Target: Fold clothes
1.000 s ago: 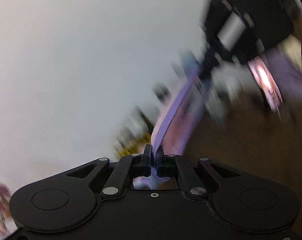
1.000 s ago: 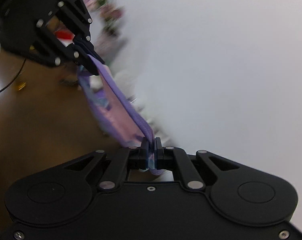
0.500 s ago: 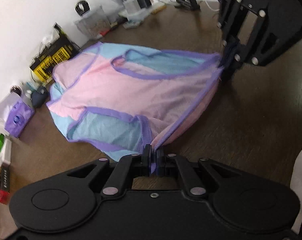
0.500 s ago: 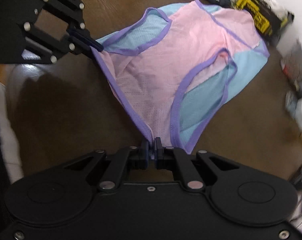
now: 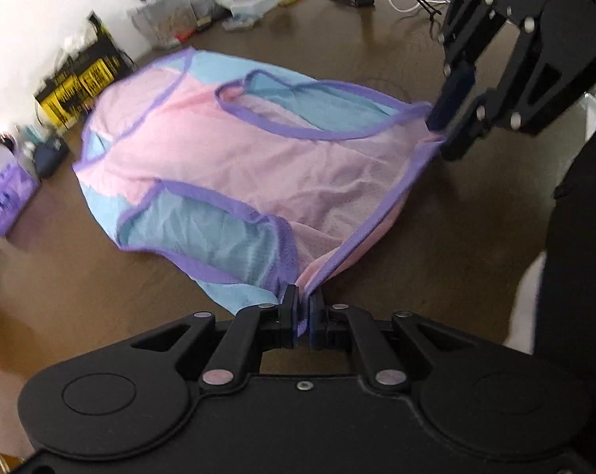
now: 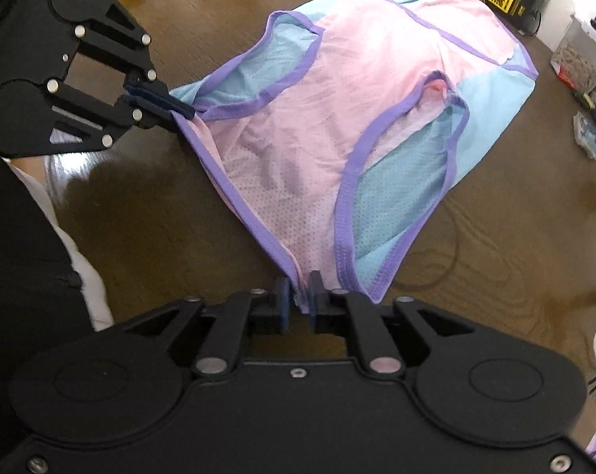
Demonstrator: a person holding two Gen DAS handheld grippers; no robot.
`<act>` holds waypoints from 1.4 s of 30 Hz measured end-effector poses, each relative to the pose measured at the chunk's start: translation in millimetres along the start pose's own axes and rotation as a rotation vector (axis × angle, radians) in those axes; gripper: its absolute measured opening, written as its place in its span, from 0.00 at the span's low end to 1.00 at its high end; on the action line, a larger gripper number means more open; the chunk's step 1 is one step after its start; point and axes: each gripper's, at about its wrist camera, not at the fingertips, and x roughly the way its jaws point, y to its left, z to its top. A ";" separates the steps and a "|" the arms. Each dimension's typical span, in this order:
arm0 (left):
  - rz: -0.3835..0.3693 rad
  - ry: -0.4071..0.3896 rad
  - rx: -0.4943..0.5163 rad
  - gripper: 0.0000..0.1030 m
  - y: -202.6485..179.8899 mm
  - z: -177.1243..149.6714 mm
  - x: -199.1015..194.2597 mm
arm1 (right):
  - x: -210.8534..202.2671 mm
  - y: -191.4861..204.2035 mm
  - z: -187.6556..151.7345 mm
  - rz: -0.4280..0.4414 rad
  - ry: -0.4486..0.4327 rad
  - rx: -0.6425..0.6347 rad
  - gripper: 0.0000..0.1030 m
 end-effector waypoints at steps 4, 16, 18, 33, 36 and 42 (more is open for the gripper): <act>-0.049 -0.043 -0.007 0.79 11.1 -5.1 -22.1 | -21.6 -20.6 8.1 0.024 -0.048 0.061 0.74; 0.138 -0.034 -0.360 0.87 139.3 16.8 8.0 | -7.1 -74.9 46.5 -0.202 -0.103 0.097 0.74; 0.141 -0.017 -0.334 0.85 149.3 24.1 20.6 | 9.7 -84.7 63.0 -0.240 -0.109 0.122 0.74; 0.162 0.022 -0.485 0.14 182.4 15.2 47.1 | 39.6 -122.7 68.2 -0.247 -0.090 0.392 0.02; 0.143 -0.005 -0.556 0.16 185.9 10.7 35.7 | 35.6 -136.9 53.2 -0.243 -0.090 0.538 0.04; 0.053 -0.129 -0.305 0.35 139.6 15.6 -13.1 | 4.3 -103.3 43.9 -0.208 -0.137 0.326 0.24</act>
